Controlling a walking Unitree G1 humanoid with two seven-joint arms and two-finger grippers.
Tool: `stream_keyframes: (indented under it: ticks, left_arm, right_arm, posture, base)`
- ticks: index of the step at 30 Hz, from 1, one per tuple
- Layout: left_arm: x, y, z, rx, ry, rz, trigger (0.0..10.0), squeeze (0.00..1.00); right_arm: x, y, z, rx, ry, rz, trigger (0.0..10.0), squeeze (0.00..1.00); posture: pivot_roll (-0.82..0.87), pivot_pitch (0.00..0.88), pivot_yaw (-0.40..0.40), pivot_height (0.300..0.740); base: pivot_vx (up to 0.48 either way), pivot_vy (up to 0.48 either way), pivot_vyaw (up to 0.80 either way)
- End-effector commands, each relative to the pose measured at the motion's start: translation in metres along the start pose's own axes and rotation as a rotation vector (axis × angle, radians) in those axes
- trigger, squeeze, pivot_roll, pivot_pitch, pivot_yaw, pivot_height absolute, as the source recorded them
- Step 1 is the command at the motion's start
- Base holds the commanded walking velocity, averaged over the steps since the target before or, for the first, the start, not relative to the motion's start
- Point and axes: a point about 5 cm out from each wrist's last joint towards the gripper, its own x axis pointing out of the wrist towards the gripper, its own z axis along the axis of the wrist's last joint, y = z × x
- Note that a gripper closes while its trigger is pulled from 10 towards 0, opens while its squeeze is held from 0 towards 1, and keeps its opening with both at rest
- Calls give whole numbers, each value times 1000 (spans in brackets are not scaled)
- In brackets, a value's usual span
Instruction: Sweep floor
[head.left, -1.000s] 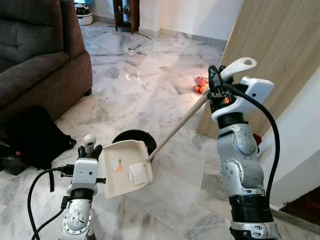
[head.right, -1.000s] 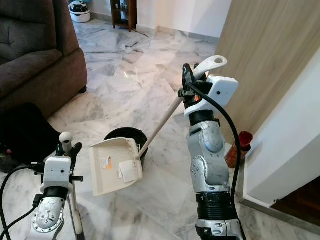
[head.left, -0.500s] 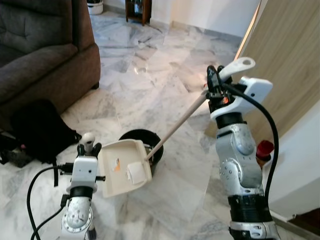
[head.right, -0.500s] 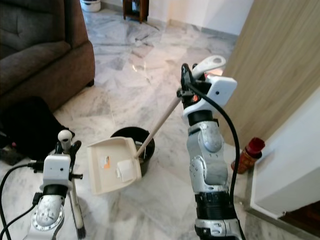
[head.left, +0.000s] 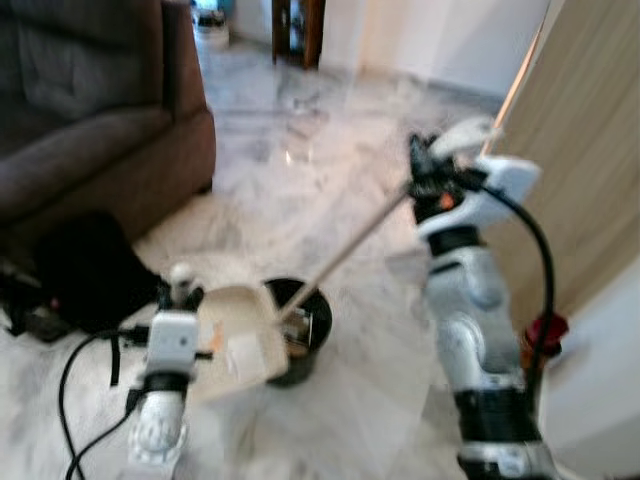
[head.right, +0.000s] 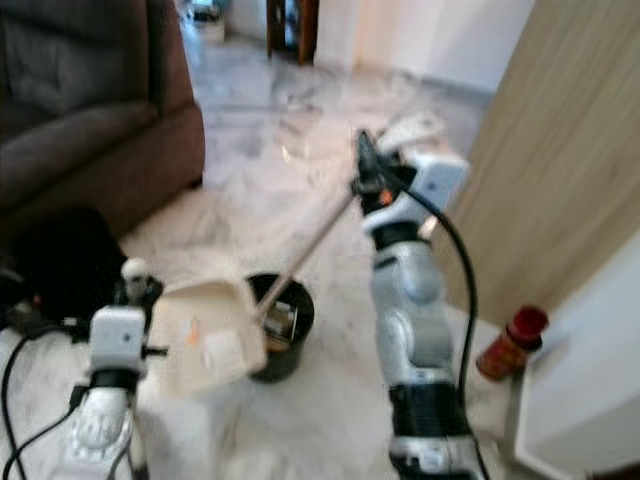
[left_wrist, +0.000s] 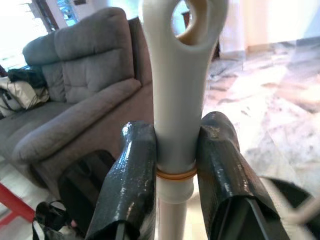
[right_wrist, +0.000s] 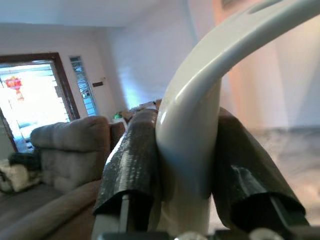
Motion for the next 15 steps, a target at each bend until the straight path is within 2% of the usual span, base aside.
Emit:
stream_keyframes:
  ticks: [1, 15]
  left_arm:
    - [3, 4, 7, 14, -43, 15, 10000, 0]
    - [3, 4, 7, 13, -43, 17, 10000, 0]
  right_arm:
    - [5, 11, 11, 23, -63, 30, 10000, 0]
    - [5, 13, 11, 21, -62, 42, 10000, 0]
  posture:
    - [169, 51, -57, 740]
    - [172, 51, -60, 740]
  base:
    - [296, 0, 0]
    - [294, 0, 0]
